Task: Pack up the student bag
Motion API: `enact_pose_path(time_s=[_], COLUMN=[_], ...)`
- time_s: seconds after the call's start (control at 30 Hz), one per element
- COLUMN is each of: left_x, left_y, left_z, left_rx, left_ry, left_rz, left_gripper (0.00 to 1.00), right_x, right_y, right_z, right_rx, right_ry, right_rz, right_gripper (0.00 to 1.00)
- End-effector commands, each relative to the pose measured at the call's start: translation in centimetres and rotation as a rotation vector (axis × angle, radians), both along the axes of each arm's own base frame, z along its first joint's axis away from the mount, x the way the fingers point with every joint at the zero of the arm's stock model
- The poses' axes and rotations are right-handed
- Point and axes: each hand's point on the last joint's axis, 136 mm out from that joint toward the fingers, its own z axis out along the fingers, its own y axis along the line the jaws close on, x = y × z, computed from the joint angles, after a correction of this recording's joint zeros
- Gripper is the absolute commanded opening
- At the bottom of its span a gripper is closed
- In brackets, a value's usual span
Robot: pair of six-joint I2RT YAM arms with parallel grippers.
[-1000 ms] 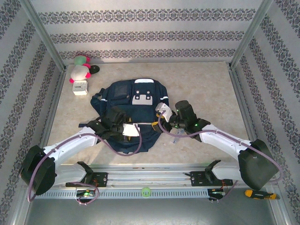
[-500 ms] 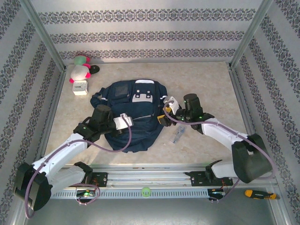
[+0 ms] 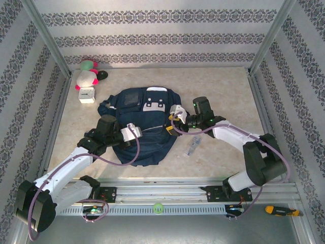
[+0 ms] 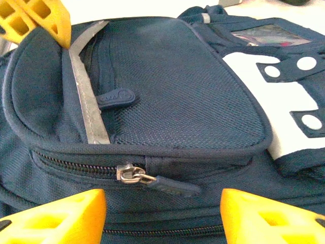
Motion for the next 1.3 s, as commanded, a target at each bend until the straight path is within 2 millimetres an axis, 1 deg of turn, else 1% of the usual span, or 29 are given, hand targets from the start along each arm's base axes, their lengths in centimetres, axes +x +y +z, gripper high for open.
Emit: enact_pose_path(time_s=[0.0, 0.1, 0.17, 0.3, 0.37, 0.43, 0.6, 0.67, 0.7, 0.73, 0.77, 0.87, 0.93, 1.07, 1.27], left_x=[0.3, 0.5, 0.8, 1.3, 1.4, 1.4, 1.4, 1.4, 1.4, 1.4, 1.3, 1.3, 1.3, 1.6, 1.6], left_y=[-1.0, -1.0, -0.9, -0.8, -0.9, -1.1, -1.4, -1.4, -1.4, -1.4, -1.4, -1.5, -1.5, -1.1, -1.0], left_z=[2.7, 3.0, 3.0, 3.0, 3.1, 3.1, 3.3, 3.3, 3.4, 3.4, 3.3, 3.4, 3.3, 3.1, 2.6], left_rx=[-0.086, -0.093, -0.092, -0.085, -0.088, -0.093, -0.111, -0.111, -0.112, -0.11, -0.11, -0.113, -0.113, -0.097, -0.086], left_ry=[-0.062, -0.068, -0.074, -0.089, -0.086, -0.079, -0.07, -0.071, -0.074, -0.073, -0.072, -0.071, -0.069, -0.076, -0.071], left_rz=[-0.043, -0.034, -0.019, -0.003, -0.007, -0.014, -0.026, -0.025, -0.024, -0.025, -0.026, -0.03, -0.028, -0.005, -0.004], left_gripper=[0.0, 0.0, 0.0, 0.0, 0.0, 0.0, 0.0, 0.0, 0.0, 0.0, 0.0, 0.0, 0.0, 0.0, 0.0], right_x=[-0.7, -1.2, -1.9, -3.5, -3.9, -3.9, -3.1, -3.1, -3.1, -3.0, -2.9, -2.5, -2.4, -3.4, -4.2], right_y=[1.3, 1.7, 1.7, 1.4, 1.4, 1.5, 2.1, 2.4, 2.4, 2.4, 2.4, 2.3, 2.3, 2.2, 1.1], right_z=[0.6, 0.6, 0.4, 0.2, 0.2, 0.3, 0.7, 1.2, 1.3, 1.4, 1.4, 0.7, 0.5, 1.0, 1.0], right_rx=[0.025, 0.031, 0.023, 0.012, 0.014, 0.018, 0.051, 0.082, 0.095, 0.104, 0.105, 0.088, 0.08, 0.096, 0.084], right_ry=[-0.027, 0.0, 0.03, 0.072, 0.08, 0.086, 0.125, 0.153, 0.169, 0.182, 0.192, 0.196, 0.205, 0.244, 0.244], right_rz=[0.101, 0.134, 0.151, 0.168, 0.173, 0.173, 0.174, 0.19, 0.196, 0.196, 0.192, 0.176, 0.176, 0.197, 0.156], right_gripper=[0.6, 0.57, 0.54, 0.45, 0.4, 0.35, 0.29, 0.28, 0.32, 0.4, 0.44, 0.47, 0.44, 0.33, 0.25])
